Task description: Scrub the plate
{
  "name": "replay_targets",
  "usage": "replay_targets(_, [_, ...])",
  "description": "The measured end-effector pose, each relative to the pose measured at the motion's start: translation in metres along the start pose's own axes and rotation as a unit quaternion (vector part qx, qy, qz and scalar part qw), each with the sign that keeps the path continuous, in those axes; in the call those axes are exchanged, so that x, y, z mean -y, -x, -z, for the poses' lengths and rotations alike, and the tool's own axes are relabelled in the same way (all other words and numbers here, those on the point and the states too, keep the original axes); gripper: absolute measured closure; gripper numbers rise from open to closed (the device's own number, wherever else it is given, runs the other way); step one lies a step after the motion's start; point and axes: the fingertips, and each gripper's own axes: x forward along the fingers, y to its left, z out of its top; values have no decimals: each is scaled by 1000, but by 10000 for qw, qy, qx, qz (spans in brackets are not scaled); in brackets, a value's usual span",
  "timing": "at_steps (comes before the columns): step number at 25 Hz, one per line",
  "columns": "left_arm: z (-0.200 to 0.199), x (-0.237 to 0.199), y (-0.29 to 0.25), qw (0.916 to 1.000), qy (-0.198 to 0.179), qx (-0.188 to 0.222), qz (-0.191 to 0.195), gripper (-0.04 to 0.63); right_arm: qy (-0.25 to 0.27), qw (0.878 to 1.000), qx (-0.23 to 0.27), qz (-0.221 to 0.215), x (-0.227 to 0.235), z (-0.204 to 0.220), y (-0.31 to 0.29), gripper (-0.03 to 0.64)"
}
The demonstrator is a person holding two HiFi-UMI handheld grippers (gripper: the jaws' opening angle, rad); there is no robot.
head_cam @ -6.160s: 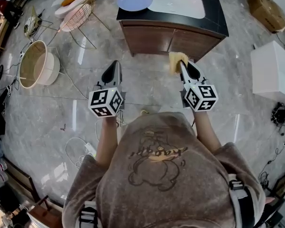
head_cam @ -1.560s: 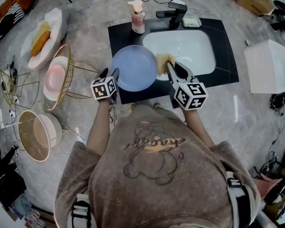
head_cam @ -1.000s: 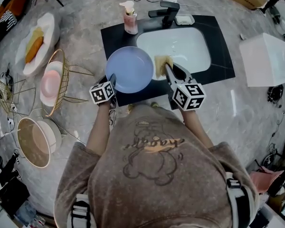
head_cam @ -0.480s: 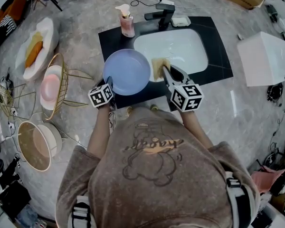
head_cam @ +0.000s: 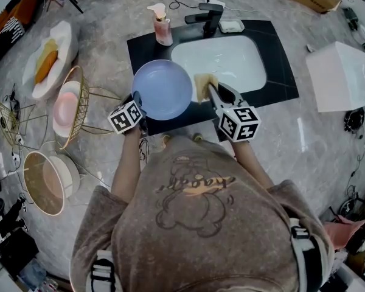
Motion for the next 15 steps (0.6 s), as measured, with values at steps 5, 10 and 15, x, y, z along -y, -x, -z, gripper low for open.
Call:
replay_targets(5, [-11,9,10,9994,329,123,48,561,39,10000,-18,-36,2,2,5,565])
replay_targets(10, [-20,27,20,9984,420,255,262,560,232,9997,-51,-71,1,3,8,565])
replay_targets(15, [-35,56,31,9950,617,498,615,561,487,9986,-32,-207,-5,-4,3,565])
